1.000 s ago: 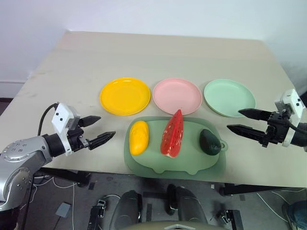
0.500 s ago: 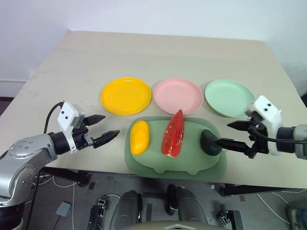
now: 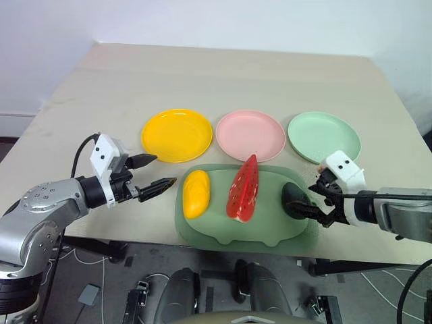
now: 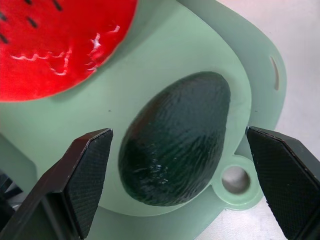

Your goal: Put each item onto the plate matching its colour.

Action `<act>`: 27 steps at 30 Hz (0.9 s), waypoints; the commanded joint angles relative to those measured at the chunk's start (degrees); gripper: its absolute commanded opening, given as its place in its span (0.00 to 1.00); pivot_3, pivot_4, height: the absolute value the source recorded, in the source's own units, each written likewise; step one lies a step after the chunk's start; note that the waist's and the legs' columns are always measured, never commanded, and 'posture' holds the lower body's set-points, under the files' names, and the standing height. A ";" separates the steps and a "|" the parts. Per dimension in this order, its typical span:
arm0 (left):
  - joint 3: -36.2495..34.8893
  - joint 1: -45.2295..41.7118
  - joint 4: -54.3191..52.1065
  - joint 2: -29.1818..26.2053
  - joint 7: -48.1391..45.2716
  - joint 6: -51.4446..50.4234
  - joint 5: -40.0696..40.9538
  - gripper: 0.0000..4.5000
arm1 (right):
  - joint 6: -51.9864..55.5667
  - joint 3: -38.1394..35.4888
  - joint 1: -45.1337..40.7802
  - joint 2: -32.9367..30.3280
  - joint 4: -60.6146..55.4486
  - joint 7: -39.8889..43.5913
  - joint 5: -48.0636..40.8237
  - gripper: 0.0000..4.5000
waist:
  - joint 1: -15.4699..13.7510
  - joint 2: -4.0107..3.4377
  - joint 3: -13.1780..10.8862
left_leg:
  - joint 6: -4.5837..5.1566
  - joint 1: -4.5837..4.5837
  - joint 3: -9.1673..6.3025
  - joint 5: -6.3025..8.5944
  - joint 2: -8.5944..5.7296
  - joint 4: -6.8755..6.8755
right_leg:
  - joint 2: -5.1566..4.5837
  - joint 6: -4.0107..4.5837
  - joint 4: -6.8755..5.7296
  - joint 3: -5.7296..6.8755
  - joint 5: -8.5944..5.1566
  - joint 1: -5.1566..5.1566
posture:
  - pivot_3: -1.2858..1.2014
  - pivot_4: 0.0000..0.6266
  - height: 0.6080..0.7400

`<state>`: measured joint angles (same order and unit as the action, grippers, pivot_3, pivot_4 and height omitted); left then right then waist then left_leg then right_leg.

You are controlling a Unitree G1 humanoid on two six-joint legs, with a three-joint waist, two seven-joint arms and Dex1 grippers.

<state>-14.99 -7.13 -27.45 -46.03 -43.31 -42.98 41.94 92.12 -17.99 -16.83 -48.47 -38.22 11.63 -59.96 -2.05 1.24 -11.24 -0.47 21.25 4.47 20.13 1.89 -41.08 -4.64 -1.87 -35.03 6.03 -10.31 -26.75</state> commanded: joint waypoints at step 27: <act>-4.05 2.85 -2.24 -0.84 0.57 1.50 -0.52 1.00 | -26.57 22.60 -18.86 -9.95 27.15 11.19 31.08 0.70 | 0.18 -0.02 -0.01 | 0.01 0.03 0.01 0.01 -0.03 0.02 | 0.00 0.04 0.06 0.02 -0.03 -0.03 | 0.52 0.24 1.00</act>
<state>-17.89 -3.22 -28.72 -46.30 -42.71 -42.96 41.67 72.52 1.04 -34.64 -57.41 -16.18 21.20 -35.51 -1.86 1.22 -11.25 -0.46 21.28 4.50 20.14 1.85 -41.06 -4.65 -1.83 -34.96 6.04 -10.34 -26.77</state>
